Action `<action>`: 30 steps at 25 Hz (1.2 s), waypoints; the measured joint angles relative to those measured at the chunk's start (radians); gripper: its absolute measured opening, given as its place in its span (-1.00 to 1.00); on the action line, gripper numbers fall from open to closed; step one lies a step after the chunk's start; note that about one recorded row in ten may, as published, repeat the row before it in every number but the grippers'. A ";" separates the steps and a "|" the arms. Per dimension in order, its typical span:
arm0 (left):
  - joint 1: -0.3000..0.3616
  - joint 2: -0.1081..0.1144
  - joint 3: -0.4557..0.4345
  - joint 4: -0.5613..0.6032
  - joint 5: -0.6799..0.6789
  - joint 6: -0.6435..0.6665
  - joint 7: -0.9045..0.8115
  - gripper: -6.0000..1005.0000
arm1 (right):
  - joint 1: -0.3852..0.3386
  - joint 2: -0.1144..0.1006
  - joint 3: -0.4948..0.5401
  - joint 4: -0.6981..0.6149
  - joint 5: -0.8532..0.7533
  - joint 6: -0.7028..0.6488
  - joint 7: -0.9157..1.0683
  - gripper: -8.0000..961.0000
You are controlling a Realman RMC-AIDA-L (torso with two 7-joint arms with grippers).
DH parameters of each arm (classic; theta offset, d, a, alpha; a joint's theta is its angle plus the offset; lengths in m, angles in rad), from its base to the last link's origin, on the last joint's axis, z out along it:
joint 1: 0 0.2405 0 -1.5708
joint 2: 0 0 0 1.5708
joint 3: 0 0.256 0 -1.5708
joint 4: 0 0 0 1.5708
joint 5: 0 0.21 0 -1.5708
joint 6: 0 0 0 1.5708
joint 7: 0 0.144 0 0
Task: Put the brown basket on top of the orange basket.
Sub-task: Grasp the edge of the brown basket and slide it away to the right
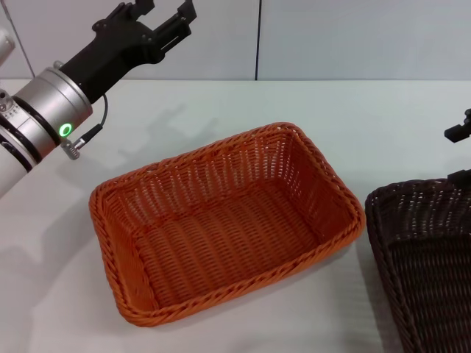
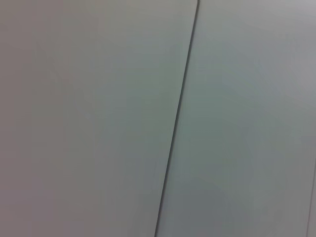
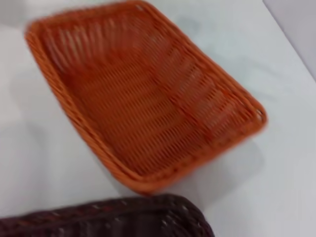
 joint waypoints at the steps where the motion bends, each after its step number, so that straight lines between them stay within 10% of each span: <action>1: 0.000 0.000 0.000 0.000 0.000 0.000 0.000 0.62 | 0.000 0.000 0.000 0.000 0.000 0.000 0.000 0.44; 30: -0.003 0.007 -0.002 -0.061 -0.004 -0.008 0.003 0.62 | 0.060 0.020 -0.159 0.338 -0.144 0.292 -0.030 0.43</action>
